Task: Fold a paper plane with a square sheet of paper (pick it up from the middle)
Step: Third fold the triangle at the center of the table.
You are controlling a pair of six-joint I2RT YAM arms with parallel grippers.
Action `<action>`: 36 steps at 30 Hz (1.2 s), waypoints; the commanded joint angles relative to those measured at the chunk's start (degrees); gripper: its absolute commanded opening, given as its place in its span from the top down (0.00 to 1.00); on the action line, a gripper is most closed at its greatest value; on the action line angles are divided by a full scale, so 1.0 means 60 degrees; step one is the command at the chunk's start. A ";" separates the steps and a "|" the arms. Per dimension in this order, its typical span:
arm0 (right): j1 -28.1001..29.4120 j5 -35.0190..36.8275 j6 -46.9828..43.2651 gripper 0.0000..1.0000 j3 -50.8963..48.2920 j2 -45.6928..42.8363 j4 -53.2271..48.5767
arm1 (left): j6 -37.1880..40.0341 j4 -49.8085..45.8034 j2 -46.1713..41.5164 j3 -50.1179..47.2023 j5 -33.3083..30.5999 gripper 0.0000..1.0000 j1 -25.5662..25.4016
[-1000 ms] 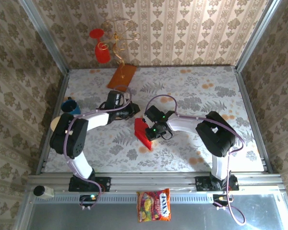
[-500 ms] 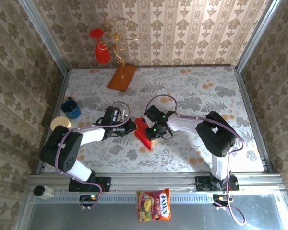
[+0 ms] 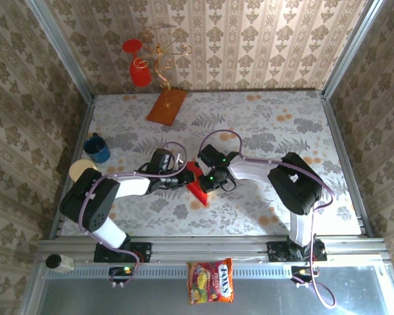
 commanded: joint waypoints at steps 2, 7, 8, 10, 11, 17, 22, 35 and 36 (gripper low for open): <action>-0.0011 -0.0068 -0.0003 1.00 -0.0263 0.0097 -0.0436 | 0.0032 0.0215 0.0167 0.0164 -0.0125 1.00 -0.0064; -0.0008 -0.0123 -0.0013 1.00 -0.0204 0.0097 -0.0446 | 0.0221 -0.0138 0.0177 0.0120 -0.0317 1.00 -0.0068; -0.0011 -0.0127 -0.0009 1.00 -0.0192 0.0096 -0.0461 | 0.0264 -0.0216 0.0163 0.0105 -0.0354 1.00 -0.0062; -0.0011 -0.0141 -0.0029 1.00 -0.0154 0.0072 -0.0480 | 0.0352 -0.0349 0.0197 0.0072 -0.0424 1.00 -0.0064; -0.0013 -0.0154 -0.0029 1.00 -0.0133 0.0078 -0.0482 | 0.0379 -0.0407 0.0213 0.0063 -0.0452 1.00 -0.0068; -0.0022 -0.0185 -0.0080 1.00 0.0015 0.0066 -0.0570 | 0.0579 -0.0771 0.0266 0.0017 -0.0607 1.00 -0.0054; -0.0012 -0.0214 -0.0070 0.97 0.0110 0.0053 -0.0614 | 0.0662 -0.0897 0.0266 -0.0012 -0.0726 1.00 -0.0053; -0.0020 -0.0228 -0.0064 0.71 0.0417 -0.0102 -0.0812 | 0.0619 -0.1031 0.0244 -0.0100 -0.0984 1.00 -0.0053; -0.0037 -0.0233 -0.0057 0.70 0.0440 -0.0123 -0.0838 | 0.0604 -0.1040 0.0231 -0.0100 -0.1006 1.00 -0.0053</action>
